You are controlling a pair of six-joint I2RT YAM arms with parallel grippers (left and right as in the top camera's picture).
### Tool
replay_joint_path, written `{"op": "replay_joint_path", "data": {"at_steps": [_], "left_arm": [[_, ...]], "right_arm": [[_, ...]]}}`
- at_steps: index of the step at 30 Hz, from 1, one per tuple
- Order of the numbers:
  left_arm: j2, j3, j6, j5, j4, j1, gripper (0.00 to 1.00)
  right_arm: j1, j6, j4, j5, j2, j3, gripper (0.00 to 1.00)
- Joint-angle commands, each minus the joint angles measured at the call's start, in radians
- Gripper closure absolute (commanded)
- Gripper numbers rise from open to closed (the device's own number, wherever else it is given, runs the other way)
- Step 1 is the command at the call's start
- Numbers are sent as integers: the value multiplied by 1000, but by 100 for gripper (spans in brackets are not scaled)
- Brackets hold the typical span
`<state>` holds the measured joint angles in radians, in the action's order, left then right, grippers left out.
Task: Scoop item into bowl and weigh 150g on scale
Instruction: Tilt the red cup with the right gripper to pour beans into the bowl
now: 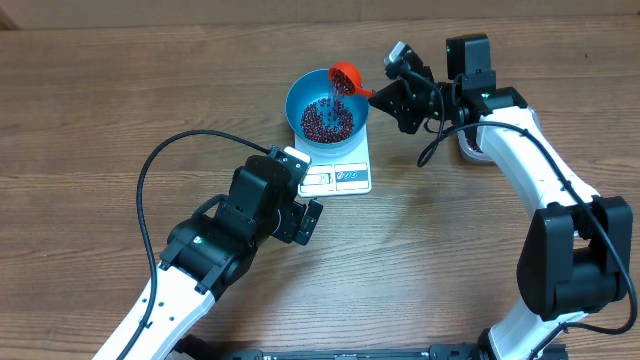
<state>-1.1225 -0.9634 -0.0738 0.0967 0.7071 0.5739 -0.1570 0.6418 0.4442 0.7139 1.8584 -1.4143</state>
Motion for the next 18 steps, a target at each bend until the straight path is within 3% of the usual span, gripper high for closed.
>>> {"op": "replay_joint_path", "data": {"at_steps": [1, 14, 18], "left_arm": [[-3, 0, 18, -12, -4, -4, 0], [-3, 0, 18, -12, -4, -4, 0], [-3, 0, 18, -12, -4, -4, 1]], "right_arm": [[0, 174, -5, -6, 5, 0, 96], [0, 408, -8, -7, 5, 0, 96], [0, 415, -33, -7, 5, 0, 96]]}}
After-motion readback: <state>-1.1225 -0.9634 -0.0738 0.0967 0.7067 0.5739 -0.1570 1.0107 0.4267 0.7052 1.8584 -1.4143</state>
